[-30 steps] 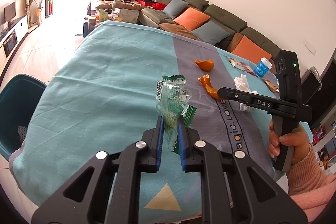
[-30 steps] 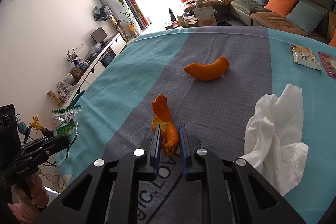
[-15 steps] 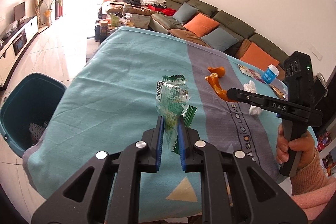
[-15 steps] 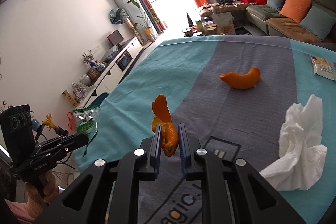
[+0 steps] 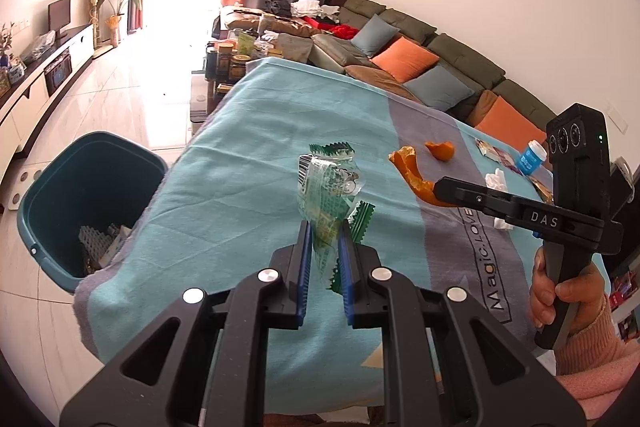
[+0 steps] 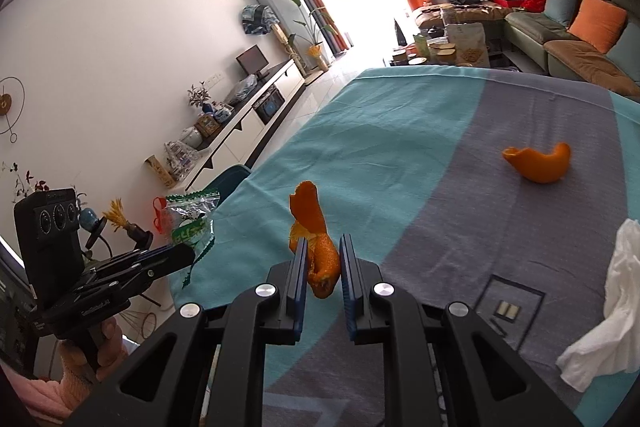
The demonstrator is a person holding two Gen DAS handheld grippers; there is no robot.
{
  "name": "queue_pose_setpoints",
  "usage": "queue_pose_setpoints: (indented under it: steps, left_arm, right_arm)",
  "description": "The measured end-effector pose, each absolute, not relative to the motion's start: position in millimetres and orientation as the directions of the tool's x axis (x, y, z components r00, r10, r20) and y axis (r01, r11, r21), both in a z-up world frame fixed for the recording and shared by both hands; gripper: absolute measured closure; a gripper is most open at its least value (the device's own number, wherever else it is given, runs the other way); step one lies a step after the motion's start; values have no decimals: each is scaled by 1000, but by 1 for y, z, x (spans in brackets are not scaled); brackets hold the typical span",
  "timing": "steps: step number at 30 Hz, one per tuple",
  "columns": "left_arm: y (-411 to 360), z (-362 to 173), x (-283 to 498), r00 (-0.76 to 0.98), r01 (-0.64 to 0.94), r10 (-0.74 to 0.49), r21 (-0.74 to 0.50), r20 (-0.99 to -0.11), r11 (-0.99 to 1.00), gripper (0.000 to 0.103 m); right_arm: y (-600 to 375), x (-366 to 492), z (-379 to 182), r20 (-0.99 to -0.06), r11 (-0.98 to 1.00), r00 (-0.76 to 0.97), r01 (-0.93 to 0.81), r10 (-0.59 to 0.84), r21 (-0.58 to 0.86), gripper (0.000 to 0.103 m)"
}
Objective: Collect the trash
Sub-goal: 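Carry the wrapper and peel onward toward the teal wastebasket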
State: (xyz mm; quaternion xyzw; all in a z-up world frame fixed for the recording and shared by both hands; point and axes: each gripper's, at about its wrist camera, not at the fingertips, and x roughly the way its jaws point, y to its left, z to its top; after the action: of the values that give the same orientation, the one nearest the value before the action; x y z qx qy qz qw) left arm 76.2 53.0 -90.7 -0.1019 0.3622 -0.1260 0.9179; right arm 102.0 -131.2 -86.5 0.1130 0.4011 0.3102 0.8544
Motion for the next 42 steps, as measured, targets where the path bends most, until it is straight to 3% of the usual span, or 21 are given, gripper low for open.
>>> queue_pose_setpoints:
  steps: [42]
  left_arm:
    - [119,-84,64,750,-6,-183,-283,-636,959,89]
  right_arm:
    - [-31,115,-83,-612,674,347,-585,710,451,89]
